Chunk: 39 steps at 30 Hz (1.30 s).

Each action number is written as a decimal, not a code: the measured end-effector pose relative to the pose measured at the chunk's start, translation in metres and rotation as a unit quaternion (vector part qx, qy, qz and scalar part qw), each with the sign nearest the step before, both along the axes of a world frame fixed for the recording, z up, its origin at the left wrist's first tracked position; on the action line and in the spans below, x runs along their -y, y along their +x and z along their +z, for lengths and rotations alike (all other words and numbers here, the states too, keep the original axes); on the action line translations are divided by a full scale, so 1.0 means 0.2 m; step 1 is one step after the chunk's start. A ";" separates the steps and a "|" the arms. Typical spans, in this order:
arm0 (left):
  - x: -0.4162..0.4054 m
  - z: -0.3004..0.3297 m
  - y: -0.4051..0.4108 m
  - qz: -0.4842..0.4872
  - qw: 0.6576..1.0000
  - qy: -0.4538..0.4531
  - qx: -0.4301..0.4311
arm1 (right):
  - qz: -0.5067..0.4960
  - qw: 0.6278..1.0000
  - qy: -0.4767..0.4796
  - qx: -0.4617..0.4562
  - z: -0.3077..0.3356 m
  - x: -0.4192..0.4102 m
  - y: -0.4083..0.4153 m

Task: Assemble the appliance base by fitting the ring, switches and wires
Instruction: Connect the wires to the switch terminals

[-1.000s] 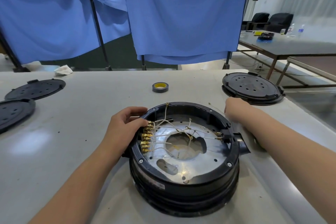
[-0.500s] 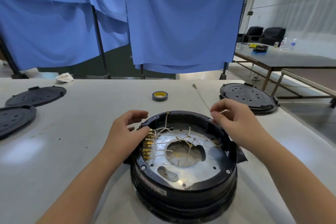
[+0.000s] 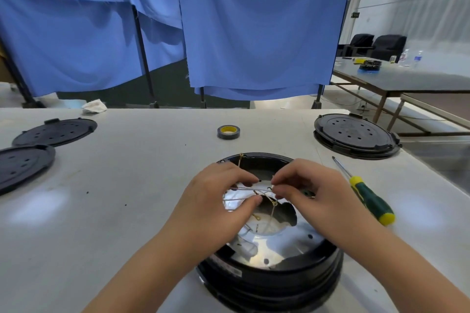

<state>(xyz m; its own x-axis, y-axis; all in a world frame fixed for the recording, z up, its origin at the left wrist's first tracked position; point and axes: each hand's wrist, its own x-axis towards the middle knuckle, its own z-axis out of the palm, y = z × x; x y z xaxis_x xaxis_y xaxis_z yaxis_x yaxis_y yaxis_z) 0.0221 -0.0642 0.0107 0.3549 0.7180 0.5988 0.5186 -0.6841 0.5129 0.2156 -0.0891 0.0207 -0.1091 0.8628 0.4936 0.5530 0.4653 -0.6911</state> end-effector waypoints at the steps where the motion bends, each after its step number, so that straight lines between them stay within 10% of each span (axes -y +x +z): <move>1: 0.00 0.00 0.00 0.005 0.999 -0.032 0.017 | 0.002 1.000 0.000 -0.008 0.00 0.00 0.00; 10: -0.04 0.02 -0.03 -0.016 0.962 -0.193 0.194 | 0.018 0.995 -0.032 -0.090 -0.01 -0.02 0.03; 28: -0.04 0.06 -0.02 -0.032 0.923 -0.266 0.278 | 0.029 0.983 -0.069 -0.169 -0.01 -0.03 0.04; 39: -0.04 0.08 -0.03 -0.032 0.867 -0.307 0.392 | 0.036 0.989 -0.125 -0.071 0.01 0.00 0.02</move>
<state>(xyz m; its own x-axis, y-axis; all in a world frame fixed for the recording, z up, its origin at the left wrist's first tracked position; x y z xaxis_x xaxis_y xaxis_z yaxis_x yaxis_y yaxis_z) 0.0158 -0.0552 0.0271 0.0626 0.9804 0.1866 -0.1825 -0.1726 0.9679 0.2192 -0.0892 0.0220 -0.1192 0.9522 0.2811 0.4147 0.3050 -0.8573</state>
